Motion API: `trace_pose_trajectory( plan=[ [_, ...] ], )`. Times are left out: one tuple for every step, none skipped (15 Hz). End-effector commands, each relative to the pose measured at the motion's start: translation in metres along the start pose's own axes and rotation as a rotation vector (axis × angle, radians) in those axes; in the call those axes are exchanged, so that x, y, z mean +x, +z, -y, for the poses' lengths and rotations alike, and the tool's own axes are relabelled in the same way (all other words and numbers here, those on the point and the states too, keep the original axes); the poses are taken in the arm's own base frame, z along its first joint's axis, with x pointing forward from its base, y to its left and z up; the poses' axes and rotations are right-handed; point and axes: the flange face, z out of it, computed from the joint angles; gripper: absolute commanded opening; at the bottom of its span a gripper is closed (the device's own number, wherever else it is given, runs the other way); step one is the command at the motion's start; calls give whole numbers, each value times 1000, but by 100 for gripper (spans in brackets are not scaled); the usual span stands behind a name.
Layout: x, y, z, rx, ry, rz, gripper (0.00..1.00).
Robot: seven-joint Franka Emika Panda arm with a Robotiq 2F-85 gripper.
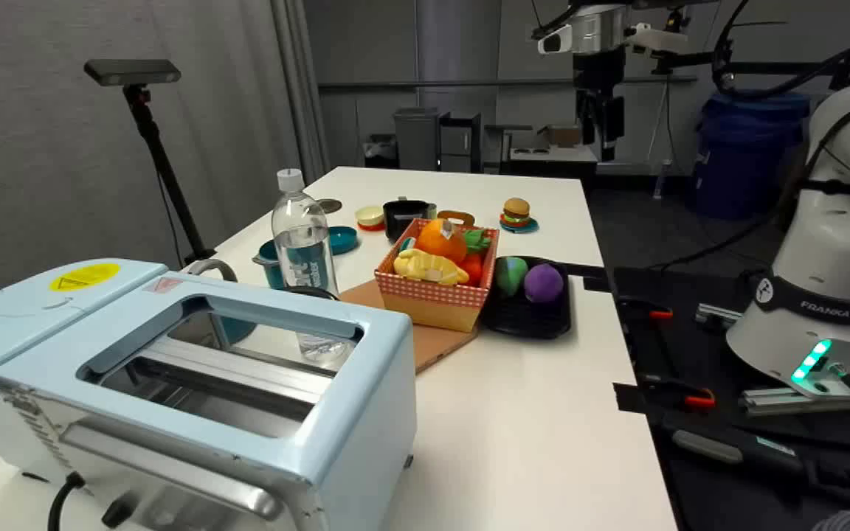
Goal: Put the orange toy into the black pot.
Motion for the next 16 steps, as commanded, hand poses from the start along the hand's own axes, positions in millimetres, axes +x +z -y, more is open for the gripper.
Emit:
trace_pose_trajectory(
  plan=[
    [0, 0, 0, 1, 0, 1, 100],
    [0, 0, 0, 1, 0, 2, 100],
    [0, 0, 0, 1, 0, 2, 100],
    [0, 0, 0, 1, 0, 2, 100],
    [0, 0, 0, 1, -1, 3, 100],
    [1, 0, 0, 1, -1, 3, 100],
    [1, 0, 0, 1, -1, 3, 100],
    [1, 0, 0, 1, -1, 3, 100],
    [1, 0, 0, 1, -1, 3, 100],
    [1, 0, 0, 1, -1, 3, 100],
    [1, 0, 0, 1, -1, 3, 100],
    [1, 0, 0, 1, -1, 3, 100],
    [1, 0, 0, 1, -1, 3, 100],
    [1, 0, 0, 1, -1, 3, 100],
    [1, 0, 0, 1, -1, 3, 100],
    [1, 0, 0, 1, -1, 3, 100]
  ],
)
